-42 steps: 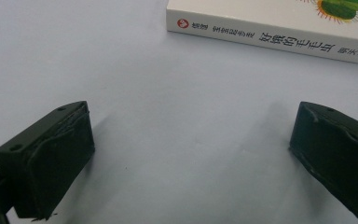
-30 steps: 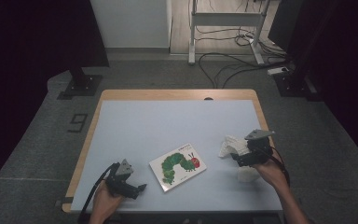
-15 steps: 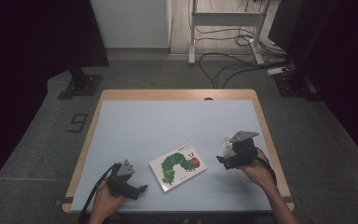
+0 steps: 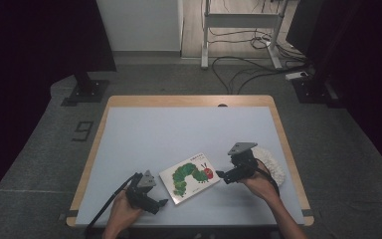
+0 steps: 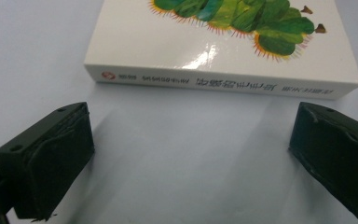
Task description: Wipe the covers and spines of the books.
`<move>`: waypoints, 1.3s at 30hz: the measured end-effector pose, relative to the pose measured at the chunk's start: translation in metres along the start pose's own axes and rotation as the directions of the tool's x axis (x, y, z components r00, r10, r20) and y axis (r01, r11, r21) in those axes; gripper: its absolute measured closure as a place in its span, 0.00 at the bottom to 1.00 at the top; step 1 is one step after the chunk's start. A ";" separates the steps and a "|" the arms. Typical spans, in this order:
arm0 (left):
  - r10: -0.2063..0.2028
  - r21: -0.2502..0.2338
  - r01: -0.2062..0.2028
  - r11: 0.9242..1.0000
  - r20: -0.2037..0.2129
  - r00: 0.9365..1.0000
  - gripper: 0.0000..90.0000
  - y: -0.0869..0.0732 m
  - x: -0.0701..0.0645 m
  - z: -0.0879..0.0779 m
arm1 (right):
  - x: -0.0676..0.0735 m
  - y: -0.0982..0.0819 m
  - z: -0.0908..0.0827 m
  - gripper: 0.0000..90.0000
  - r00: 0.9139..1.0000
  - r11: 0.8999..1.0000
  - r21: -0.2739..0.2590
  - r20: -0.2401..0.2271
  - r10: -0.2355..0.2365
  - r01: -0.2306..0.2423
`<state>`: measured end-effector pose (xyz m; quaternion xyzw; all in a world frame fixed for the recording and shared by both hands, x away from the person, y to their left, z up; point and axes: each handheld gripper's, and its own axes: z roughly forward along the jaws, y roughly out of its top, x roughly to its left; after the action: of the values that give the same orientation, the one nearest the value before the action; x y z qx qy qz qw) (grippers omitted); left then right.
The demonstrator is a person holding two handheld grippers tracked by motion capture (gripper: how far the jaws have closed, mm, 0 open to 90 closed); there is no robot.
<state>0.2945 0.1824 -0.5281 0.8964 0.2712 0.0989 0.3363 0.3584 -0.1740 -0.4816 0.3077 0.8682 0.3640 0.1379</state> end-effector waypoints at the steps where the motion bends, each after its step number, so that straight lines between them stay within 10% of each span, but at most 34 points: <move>1: 0.001 -0.002 -0.001 1.000 0.002 1.000 0.00 0.001 0.000 0.001 | 0.002 0.001 0.003 0.02 1.000 1.000 0.005 -0.009 -0.001 0.001; 29: 0.042 0.000 -0.042 0.999 0.040 0.998 0.00 0.010 -0.006 0.010 | 0.013 0.016 0.077 0.00 0.980 0.997 0.068 -0.196 0.043 -0.030; 39: 0.044 0.001 -0.044 0.999 0.040 0.998 0.00 0.010 -0.006 0.010 | 0.013 0.018 0.079 0.02 0.972 0.996 0.056 -0.222 0.081 -0.071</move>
<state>0.2970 0.1671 -0.5288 0.9042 0.2449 0.0882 0.3387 0.3935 -0.1124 -0.5240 0.3008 0.8743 0.3806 0.0175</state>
